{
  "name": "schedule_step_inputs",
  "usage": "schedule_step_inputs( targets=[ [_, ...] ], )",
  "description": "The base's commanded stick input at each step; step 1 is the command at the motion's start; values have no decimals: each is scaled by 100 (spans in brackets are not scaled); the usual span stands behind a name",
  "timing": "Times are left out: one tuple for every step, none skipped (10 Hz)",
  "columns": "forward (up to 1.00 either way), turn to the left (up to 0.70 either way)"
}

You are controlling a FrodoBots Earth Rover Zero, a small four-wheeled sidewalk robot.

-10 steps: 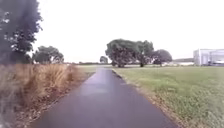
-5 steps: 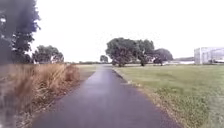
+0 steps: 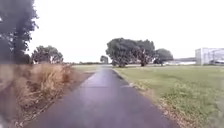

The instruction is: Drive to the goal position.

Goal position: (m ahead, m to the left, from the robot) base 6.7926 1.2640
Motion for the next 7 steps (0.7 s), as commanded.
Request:
schedule_step_inputs(
  targets=[
    [60,0],
    [60,0],
    [60,0],
    [60,0],
    [60,0],
    [60,0],
    [60,0]
  ],
)
